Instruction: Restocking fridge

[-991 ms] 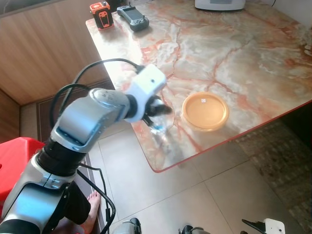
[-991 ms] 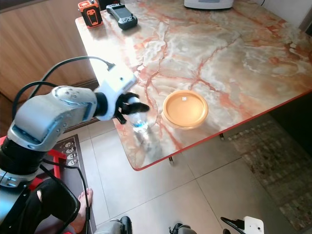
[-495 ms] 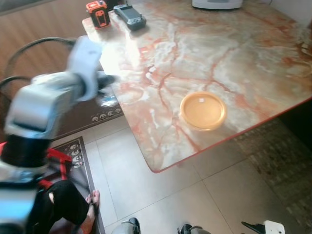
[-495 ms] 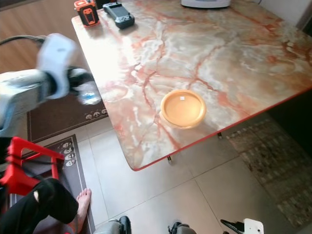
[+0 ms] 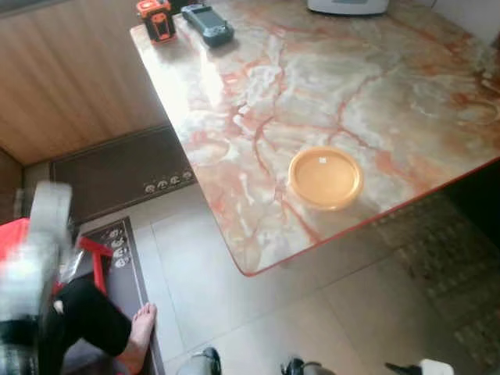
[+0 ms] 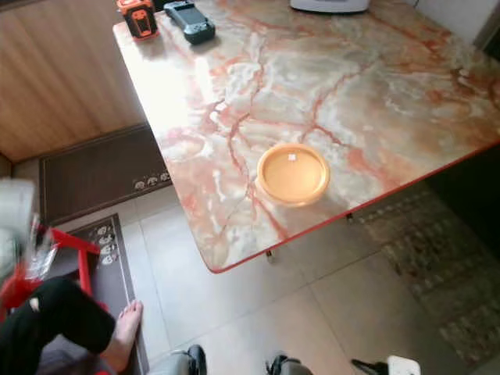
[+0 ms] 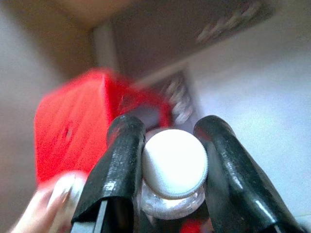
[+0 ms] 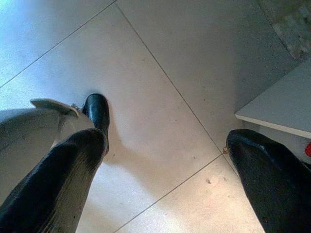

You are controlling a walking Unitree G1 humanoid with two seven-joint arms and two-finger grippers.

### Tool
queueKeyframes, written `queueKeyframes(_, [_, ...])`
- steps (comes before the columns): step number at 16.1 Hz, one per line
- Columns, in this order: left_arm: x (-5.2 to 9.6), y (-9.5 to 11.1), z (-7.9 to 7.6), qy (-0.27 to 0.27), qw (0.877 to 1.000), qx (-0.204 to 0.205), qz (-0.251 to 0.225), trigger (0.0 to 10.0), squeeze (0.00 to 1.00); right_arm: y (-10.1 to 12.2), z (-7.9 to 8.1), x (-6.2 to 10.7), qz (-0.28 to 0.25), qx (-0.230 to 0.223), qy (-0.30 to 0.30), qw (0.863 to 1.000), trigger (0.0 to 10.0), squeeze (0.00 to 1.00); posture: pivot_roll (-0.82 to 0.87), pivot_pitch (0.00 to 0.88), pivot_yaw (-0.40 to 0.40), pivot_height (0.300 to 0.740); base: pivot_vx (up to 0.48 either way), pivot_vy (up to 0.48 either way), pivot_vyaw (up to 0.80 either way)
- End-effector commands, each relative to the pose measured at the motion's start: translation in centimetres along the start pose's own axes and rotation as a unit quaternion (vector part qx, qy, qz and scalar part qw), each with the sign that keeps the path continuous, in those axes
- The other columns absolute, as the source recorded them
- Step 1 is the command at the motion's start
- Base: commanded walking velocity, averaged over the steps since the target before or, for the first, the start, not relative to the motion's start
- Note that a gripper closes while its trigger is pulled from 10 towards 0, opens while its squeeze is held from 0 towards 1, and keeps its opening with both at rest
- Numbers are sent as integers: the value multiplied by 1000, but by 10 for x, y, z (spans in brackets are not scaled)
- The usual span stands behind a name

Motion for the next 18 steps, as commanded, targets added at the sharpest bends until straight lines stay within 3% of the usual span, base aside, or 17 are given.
queueKeyframes(1, [0,-39,-8,9,999,-18,41,10000,0,-18,-3,4,22,3,-2,1000,10000,0,129,191,4,740,0,0,0])
queueKeyframes(3, [12,-110,-39,3,994,1,108,10000,0,-20,-3,4,27,15,0,1000,10000,0,141,174,-26,740,0,0,0])
queueKeyframes(5, [23,-135,-70,-29,992,-3,119,10000,0,-20,-5,5,30,26,-1,999,10000,0,142,156,-37,740,0,0,0])
queueKeyframes(6, [31,-148,-92,-56,990,-26,128,10000,0,-19,-7,5,29,25,-5,999,10000,0,138,146,-42,740,0,0,0])
queueKeyframes(7, [34,-156,-98,-54,988,-36,140,10000,0,-18,-9,5,27,24,-8,999,10000,0,131,130,-45,740,0,0,0])
queueKeyframes(9, [41,-165,-120,-76,984,2,162,10000,0,-15,-16,7,24,22,-18,999,10000,0,123,109,-52,740,0,0,0])
queueKeyframes(11, [48,-173,-135,-97,979,6,180,10000,0,-14,-22,8,23,16,-27,999,10000,0,109,98,-52,740,0,0,0])
queueKeyframes(12, [56,-180,-150,-122,974,-6,190,10000,0,-15,-27,10,24,17,-32,999,10000,0,95,95,-46,740,0,0,0])
queueKeyframes(14, [63,-186,-160,-131,970,4,203,10000,0,-16,-32,12,25,15,-39,999,10000,0,78,93,-29,740,0,0,0])
queueKeyframes(15, [69,-188,-173,-144,967,18,208,10000,0,-17,-40,14,26,16,-48,998,10000,0,62,96,-20,740,0,0,0])
queueKeyframes(18, [73,-189,-181,-152,965,9,212,10000,0,-16,-49,18,19,7,-66,998,10000,0,44,122,-26,740,0,0,0])
Point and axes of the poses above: a point about 5 cm out from each wrist's last joint towards the gripper, its own x axis pointing back from the gripper into the wrist, its own y axis along the axis of the wrist's last joint, z = x × y, the point moved 5 cm from there along -x, pointing out of the wrist towards the gripper, and after that the axes turned 12 degrees about -x, right-handed, at the moved point
